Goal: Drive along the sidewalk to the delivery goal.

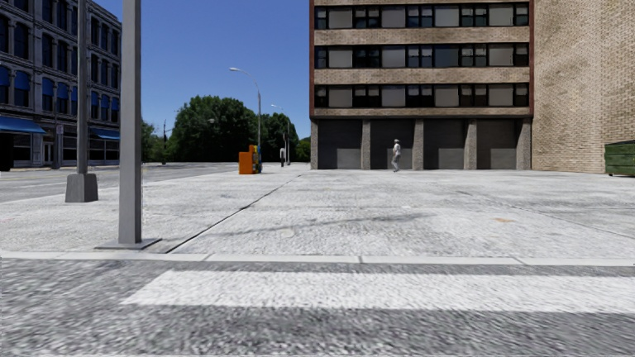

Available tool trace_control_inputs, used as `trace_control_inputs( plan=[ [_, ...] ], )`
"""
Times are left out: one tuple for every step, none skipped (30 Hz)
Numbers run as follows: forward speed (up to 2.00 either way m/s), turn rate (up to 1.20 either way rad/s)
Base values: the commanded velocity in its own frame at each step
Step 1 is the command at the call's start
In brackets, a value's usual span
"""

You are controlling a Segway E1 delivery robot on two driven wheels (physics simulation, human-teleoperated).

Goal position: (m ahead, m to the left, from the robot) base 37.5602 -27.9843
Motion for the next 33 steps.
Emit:
trace_control_inputs(
  plan=[
    [2.00, 0.22],
    [2.00, 0.22],
    [2.00, 0.22],
    [2.00, 0.22],
    [2.00, 0.22],
    [2.00, 0.20],
    [2.00, 0.16],
    [2.00, 0.16],
    [2.00, 0.08],
    [2.00, 0.04],
    [2.00, 0.00],
    [2.00, 0.00],
    [2.00, 0.00],
    [2.00, 0.00],
    [2.00, 0.00],
    [2.00, 0.00],
    [2.00, 0.00],
    [2.00, 0.00],
    [2.00, 0.00],
    [2.00, 0.00],
    [2.00, 0.00],
    [2.00, 0.00],
    [2.00, 0.00],
    [2.00, 0.00],
    [2.00, 0.00],
    [2.00, 0.00],
    [1.89, 0.00],
    [1.89, 0.00],
    [1.71, 0.00],
    [1.61, 0.00],
    [1.55, 0.00],
    [1.55, 0.00],
    [1.53, 0.00]
  ],
)
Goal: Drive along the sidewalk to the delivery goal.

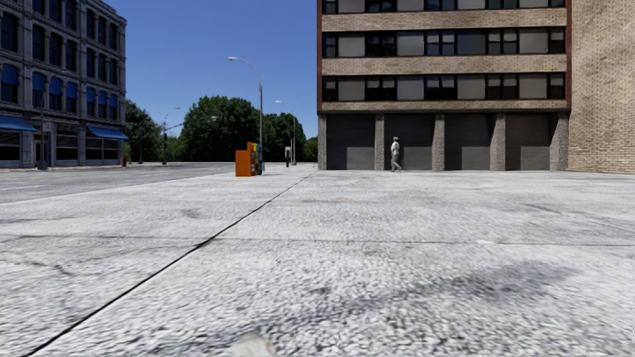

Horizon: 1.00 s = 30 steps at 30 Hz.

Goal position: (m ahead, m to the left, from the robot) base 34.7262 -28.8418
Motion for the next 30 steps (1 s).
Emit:
trace_control_inputs(
  plan=[
    [1.43, 0.00],
    [1.33, 0.00],
    [1.33, 0.00],
    [1.31, 0.00],
    [1.30, 0.00],
    [1.30, 0.00],
    [1.30, 0.00],
    [1.30, 0.00],
    [1.30, 0.00],
    [1.30, 0.00],
    [1.30, 0.00],
    [1.30, 0.00],
    [1.30, 0.00],
    [1.30, 0.00],
    [1.30, 0.00],
    [1.30, 0.00],
    [1.30, 0.00],
    [1.30, 0.00],
    [1.31, 0.00],
    [1.31, 0.00],
    [1.31, 0.00],
    [1.31, 0.00],
    [1.31, 0.00],
    [1.31, 0.00],
    [1.31, 0.00],
    [1.31, 0.00],
    [1.31, 0.00],
    [1.31, 0.00],
    [1.31, 0.00],
    [1.31, 0.00]
  ],
)
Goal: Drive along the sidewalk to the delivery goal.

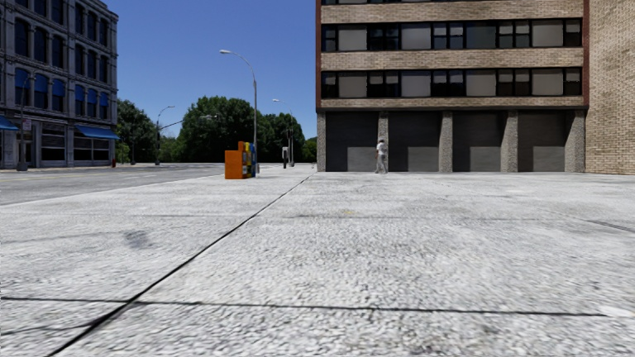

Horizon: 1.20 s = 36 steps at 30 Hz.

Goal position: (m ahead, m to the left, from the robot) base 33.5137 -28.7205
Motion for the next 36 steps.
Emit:
trace_control_inputs(
  plan=[
    [1.31, 0.00],
    [1.31, 0.00],
    [1.31, 0.00],
    [1.31, 0.00],
    [1.31, 0.00],
    [1.96, 0.00],
    [1.96, 0.00],
    [2.00, 0.00],
    [2.00, 0.00],
    [2.00, 0.00],
    [2.00, 0.00],
    [2.00, 0.00],
    [2.00, 0.00],
    [2.00, 0.00],
    [2.00, 0.00],
    [2.00, 0.00],
    [2.00, 0.00],
    [2.00, 0.00],
    [2.00, 0.00],
    [2.00, 0.00],
    [2.00, 0.00],
    [2.00, 0.00],
    [2.00, 0.00],
    [2.00, 0.00],
    [2.00, 0.00],
    [2.00, 0.00],
    [2.00, 0.00],
    [2.00, 0.00],
    [2.00, 0.00],
    [2.00, 0.00],
    [2.00, 0.00],
    [2.00, 0.00],
    [2.00, 0.00],
    [2.00, 0.00],
    [2.00, 0.00],
    [2.00, 0.00]
  ],
)
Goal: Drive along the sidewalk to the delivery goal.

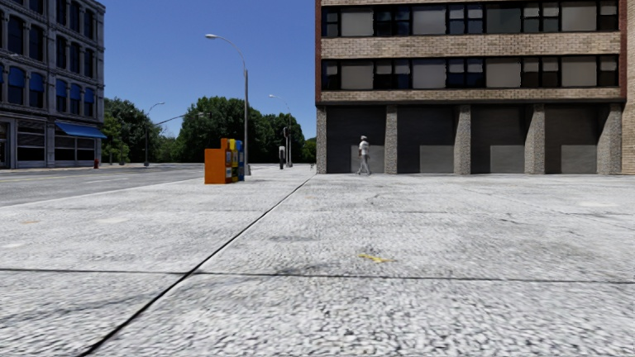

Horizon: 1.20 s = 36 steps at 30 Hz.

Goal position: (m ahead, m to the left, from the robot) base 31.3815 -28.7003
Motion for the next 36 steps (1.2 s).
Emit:
trace_control_inputs(
  plan=[
    [2.00, 0.00],
    [2.00, 0.00],
    [2.00, 0.00],
    [2.00, 0.00],
    [2.00, 0.00],
    [2.00, 0.00],
    [2.00, 0.00],
    [2.00, 0.00],
    [2.00, 0.00],
    [2.00, 0.00],
    [2.00, 0.00],
    [2.00, 0.00],
    [2.00, 0.00],
    [2.00, 0.00],
    [2.00, 0.00],
    [2.00, 0.00],
    [2.00, 0.00],
    [2.00, 0.00],
    [2.00, 0.03],
    [2.00, 0.04],
    [2.00, 0.07],
    [2.00, 0.07],
    [2.00, 0.11],
    [2.00, 0.12],
    [2.00, 0.12],
    [2.00, 0.13],
    [2.00, 0.14],
    [2.00, 0.17],
    [2.00, 0.17],
    [2.00, 0.18],
    [2.00, 0.19],
    [2.00, 0.20],
    [2.00, 0.20],
    [2.00, 0.20],
    [2.00, 0.20],
    [2.00, 0.20]
  ],
)
